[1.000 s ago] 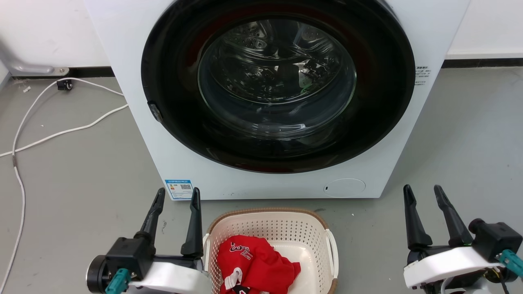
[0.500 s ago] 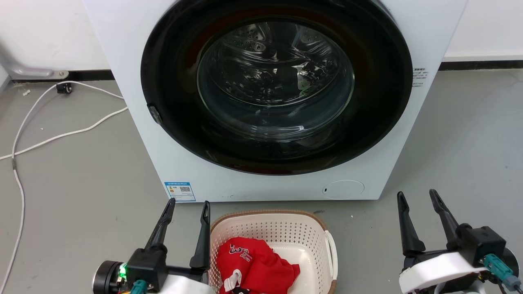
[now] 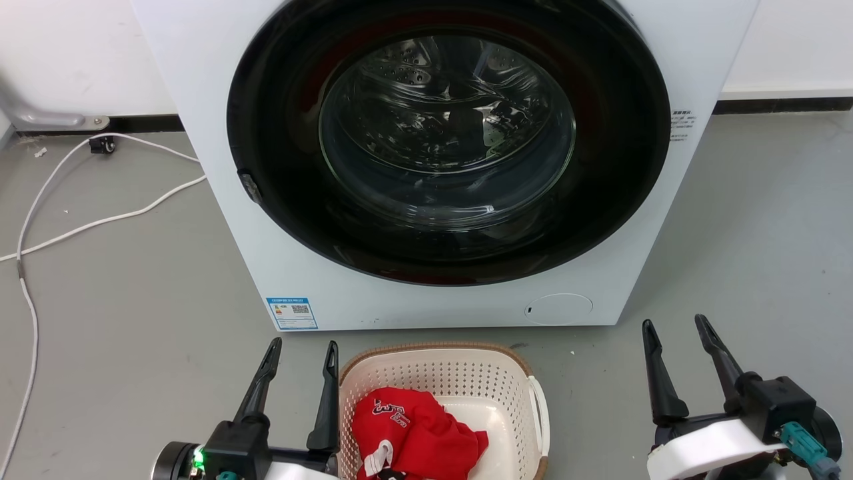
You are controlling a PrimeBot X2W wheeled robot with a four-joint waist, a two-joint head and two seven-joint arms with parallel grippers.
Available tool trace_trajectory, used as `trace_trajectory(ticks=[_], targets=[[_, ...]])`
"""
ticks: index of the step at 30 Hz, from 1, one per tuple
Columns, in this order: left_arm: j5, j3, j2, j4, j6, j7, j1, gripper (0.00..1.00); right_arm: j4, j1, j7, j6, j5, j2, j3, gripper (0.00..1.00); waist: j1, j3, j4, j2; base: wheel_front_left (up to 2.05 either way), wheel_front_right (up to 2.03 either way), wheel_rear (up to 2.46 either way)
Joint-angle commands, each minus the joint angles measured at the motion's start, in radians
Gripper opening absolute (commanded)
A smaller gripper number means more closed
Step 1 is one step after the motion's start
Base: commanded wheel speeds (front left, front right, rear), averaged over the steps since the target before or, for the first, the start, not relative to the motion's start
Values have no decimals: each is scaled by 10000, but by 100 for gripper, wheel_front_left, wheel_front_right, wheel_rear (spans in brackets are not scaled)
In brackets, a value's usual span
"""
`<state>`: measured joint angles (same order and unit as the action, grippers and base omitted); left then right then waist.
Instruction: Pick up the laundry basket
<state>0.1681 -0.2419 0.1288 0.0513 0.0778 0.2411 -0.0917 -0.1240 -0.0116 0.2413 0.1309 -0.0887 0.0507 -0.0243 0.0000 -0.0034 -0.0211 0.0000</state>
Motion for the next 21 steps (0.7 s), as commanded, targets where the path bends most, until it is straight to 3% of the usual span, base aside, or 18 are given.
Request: trace_trajectory(ticks=[1, 8, 21], targets=[[-194, 129, -106, -31, -139, 96, -117, 100, -11, -102, 98, -3, 100, -5, -9, 100, 0, 0, -3, 0, 0, 0, 0], [-812, 490, -409, -154, -668, 212, -239, 100, -79, -125, 217, -3, 544, -8, 27, 100, 0, 2, -11, 0, 0, 0, 0], [-1277, 854, -676, -279, -1011, 269, -291, 100, -122, -9, 242, -3, 485, -9, 31, 100, 0, 42, 16, 0, 0, 0, 0]])
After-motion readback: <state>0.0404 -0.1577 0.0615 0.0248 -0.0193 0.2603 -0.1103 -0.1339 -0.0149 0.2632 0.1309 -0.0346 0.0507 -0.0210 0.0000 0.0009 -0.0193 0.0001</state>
